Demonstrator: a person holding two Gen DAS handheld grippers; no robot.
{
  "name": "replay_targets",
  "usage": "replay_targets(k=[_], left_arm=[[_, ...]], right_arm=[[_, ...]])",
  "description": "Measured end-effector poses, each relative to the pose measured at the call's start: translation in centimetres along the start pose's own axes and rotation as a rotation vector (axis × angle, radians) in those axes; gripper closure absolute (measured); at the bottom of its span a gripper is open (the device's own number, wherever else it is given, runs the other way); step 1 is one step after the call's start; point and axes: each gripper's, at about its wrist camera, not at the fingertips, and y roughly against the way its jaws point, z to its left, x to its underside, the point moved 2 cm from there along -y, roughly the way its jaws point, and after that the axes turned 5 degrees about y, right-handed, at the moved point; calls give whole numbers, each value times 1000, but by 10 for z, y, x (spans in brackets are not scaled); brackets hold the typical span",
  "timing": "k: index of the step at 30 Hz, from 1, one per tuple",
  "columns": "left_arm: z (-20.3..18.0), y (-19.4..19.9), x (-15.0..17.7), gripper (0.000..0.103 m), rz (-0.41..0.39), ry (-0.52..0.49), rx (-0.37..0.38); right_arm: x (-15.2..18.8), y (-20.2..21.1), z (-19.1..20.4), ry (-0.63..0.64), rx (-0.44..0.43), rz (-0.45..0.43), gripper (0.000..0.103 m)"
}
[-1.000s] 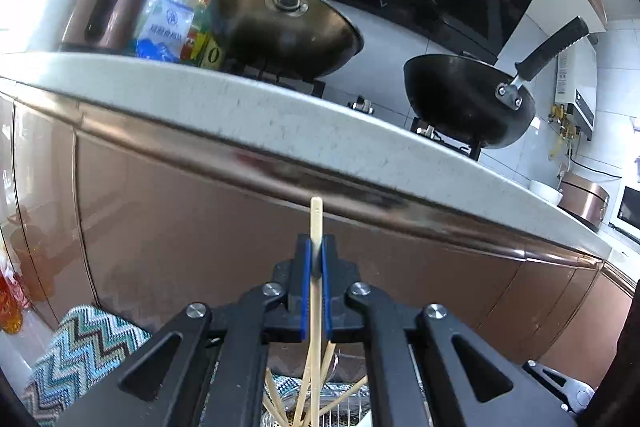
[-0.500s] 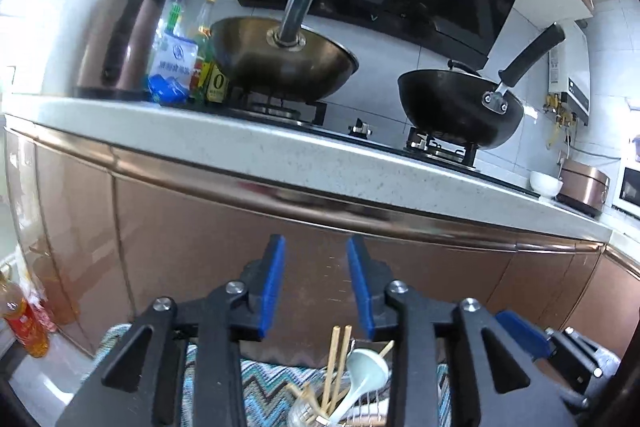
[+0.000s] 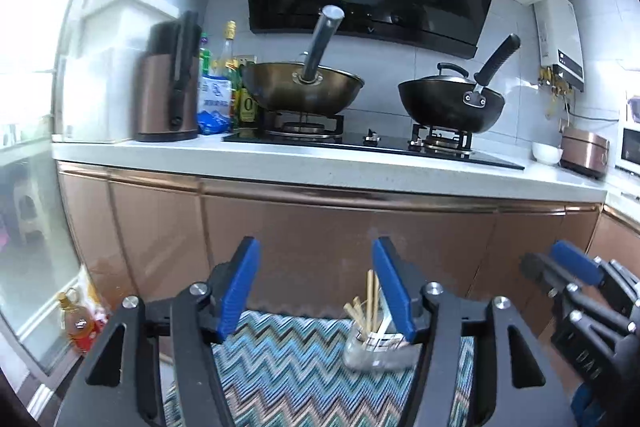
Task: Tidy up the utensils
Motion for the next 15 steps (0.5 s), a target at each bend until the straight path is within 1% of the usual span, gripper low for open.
replay_targets(k=[3, 5, 7, 9, 14, 15], left_arm=[[7, 28, 6, 41, -16, -32, -24], [12, 45, 11, 39, -18, -54, -35], [17, 62, 16, 38, -24, -65, -52], [23, 75, 18, 38, -28, -71, -68], [33, 98, 23, 36, -33, -85, -109], [35, 103, 25, 36, -38, -93, -117]], right_arm=[[4, 27, 5, -5, 17, -10, 47], [7, 42, 7, -5, 33, -6, 41], [11, 58, 8, -17, 57, -9, 37], [14, 69, 7, -29, 69, -11, 31], [20, 96, 9, -11, 125, -20, 11], [21, 100, 9, -5, 136, -25, 9]])
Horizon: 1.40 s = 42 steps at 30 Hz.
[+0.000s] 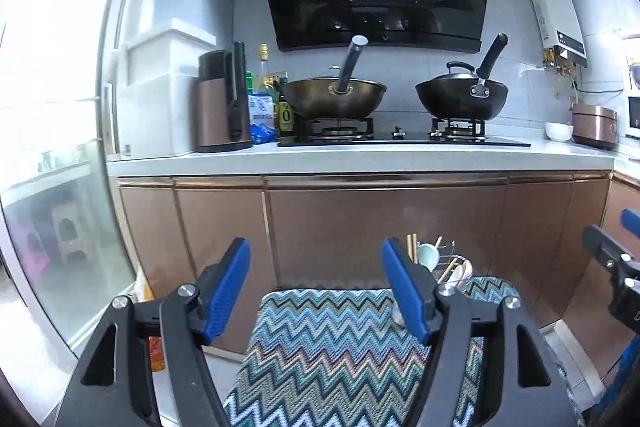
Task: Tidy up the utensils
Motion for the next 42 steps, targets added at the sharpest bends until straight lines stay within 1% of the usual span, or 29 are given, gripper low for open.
replay_targets(k=[2, 9, 15, 23, 26, 32, 37, 42], left_arm=[[1, 5, 1, 36, -10, -9, -11], [0, 18, 5, 29, -38, -19, -44], [2, 22, 8, 27, -53, -1, -74], [-2, 29, 14, 27, -76, -9, -50], [1, 30, 15, 27, -75, 5, -40], [9, 34, 12, 27, -103, 33, -49], [12, 37, 11, 27, -113, 39, -56], [15, 38, 10, 27, -106, 49, -55]], right_arm=[[2, 10, -2, 9, 31, -16, 0], [9, 25, -21, -17, 100, -21, 0], [19, 29, -40, -60, 156, -11, 0], [28, 34, -57, -82, 232, -9, 0], [27, 37, -63, -88, 247, -15, 0], [25, 41, -67, -76, 277, -30, 0], [24, 42, -64, -63, 277, -32, 0], [21, 44, -54, -26, 271, -39, 0]])
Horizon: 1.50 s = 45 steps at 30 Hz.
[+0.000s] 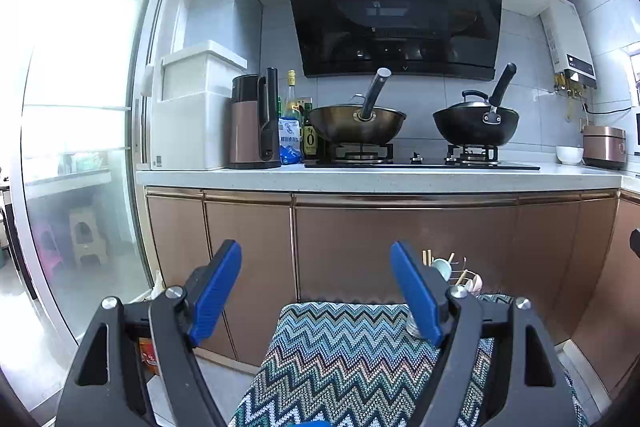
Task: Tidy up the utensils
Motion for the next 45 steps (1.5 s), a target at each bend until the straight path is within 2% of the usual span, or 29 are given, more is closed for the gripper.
replay_targets(k=[33, 45], left_arm=[[7, 10, -3, 27, -14, 14, 6], [10, 8, -2, 27, -6, 14, 7]], right_arm=[[-13, 31, 25, 106, 10, -80, 0], [-13, 36, 34, 112, -17, -85, 0]])
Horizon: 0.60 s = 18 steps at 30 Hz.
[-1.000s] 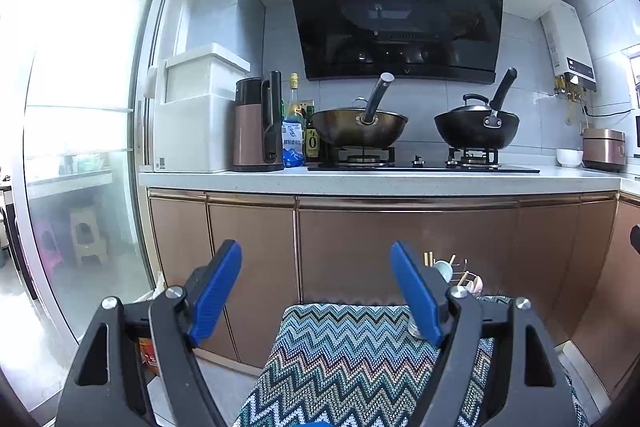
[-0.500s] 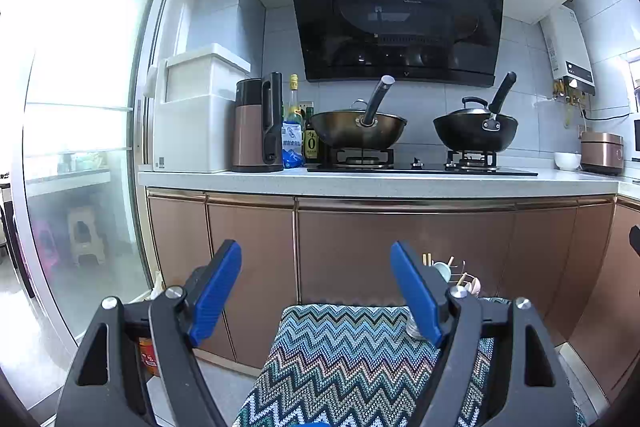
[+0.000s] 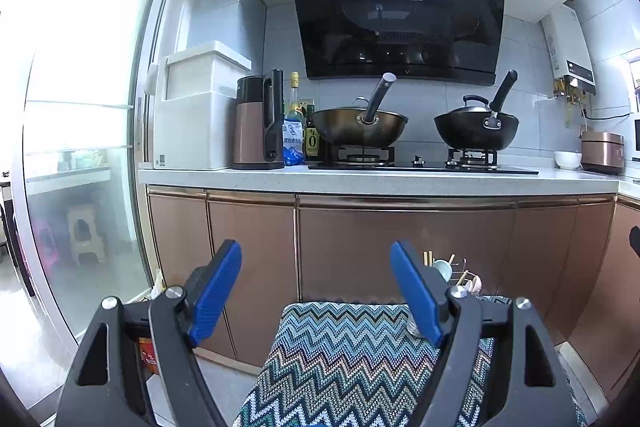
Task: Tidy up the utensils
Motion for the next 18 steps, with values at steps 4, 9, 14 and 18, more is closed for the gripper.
replay_targets(k=[4, 9, 14, 18], left_arm=[[3, 1, 0, 27, -4, 6, -4], [6, 2, -1, 27, -10, 8, -6], [4, 3, -1, 27, -16, 3, -2], [5, 5, -2, 27, -19, 5, -7]], right_arm=[[0, 0, 1, -5, -7, 4, 0], [1, -2, 1, -9, -19, 13, 0], [1, -2, 6, -2, -32, 18, 0], [2, 0, 8, -3, -40, 16, 0]])
